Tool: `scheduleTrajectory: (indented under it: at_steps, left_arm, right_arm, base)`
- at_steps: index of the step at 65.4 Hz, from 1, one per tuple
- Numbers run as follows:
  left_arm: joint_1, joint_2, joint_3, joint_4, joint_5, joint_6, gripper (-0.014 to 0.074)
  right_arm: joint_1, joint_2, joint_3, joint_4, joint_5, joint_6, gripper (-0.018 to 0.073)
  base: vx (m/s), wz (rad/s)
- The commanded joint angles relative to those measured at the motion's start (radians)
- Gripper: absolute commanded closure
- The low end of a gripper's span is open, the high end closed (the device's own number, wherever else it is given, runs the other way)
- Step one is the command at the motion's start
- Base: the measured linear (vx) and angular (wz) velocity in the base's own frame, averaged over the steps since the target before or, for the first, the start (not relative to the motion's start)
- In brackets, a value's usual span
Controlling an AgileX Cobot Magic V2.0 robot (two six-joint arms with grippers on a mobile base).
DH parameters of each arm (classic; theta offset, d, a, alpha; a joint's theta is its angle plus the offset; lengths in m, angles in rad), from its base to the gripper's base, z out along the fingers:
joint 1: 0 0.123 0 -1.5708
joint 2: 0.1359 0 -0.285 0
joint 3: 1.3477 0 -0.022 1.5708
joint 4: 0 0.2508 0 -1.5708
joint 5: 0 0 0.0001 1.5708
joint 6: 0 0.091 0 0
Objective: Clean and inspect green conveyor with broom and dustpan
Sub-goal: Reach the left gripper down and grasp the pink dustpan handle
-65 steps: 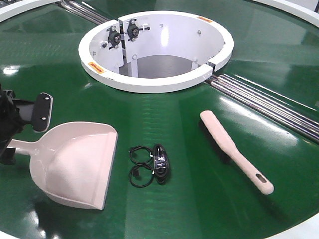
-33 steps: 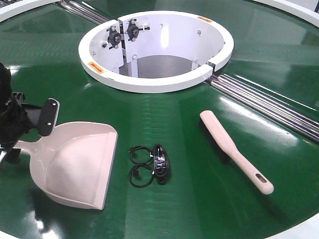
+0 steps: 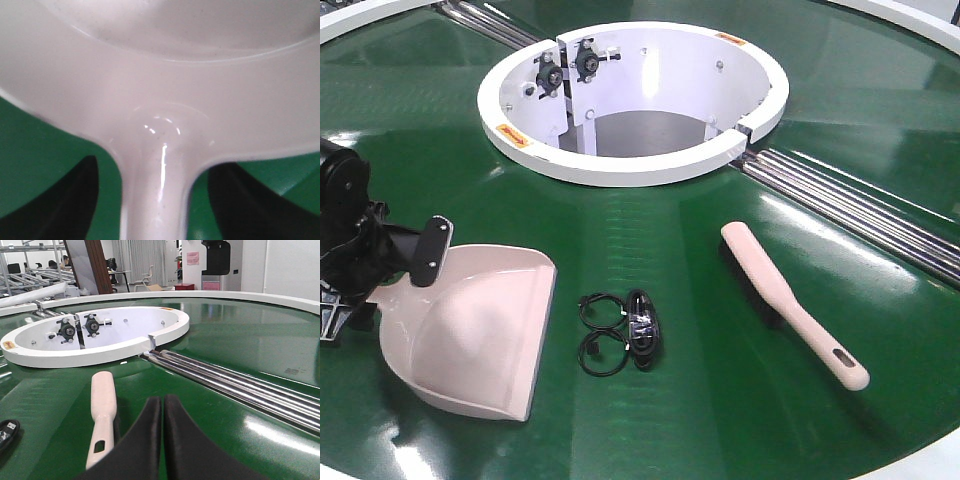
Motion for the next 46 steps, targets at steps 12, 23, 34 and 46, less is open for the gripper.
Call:
scheduleTrajectory:
  at_steps: [12, 23, 34, 46]
  left_arm:
    - [-0.005, -0.047, -0.024, 0.023, 0.034, 0.004, 0.0476]
    - [-0.005, -0.095, -0.026, 0.038, 0.059, 0.003, 0.0605]
    - [-0.005, -0.139, -0.026, 0.029, 0.067, -0.019, 0.0604]
    - [-0.006, -0.143, -0.026, -0.01, 0.078, -0.033, 0.0604]
  right_arm:
    - [-0.001, -0.011, 0.003, -0.007, -0.07, -0.001, 0.0568]
    - [-0.001, -0.011, 0.003, -0.007, -0.07, -0.001, 0.0568]
    - [-0.001, -0.011, 0.003, -0.007, -0.07, -0.001, 0.0568]
    - [-0.001, -0.011, 0.003, -0.007, -0.07, -0.001, 0.0568]
  base:
    - [0.0, 0.0]
    - [0.0, 0.0]
    - [0.0, 0.0]
    - [0.0, 0.0]
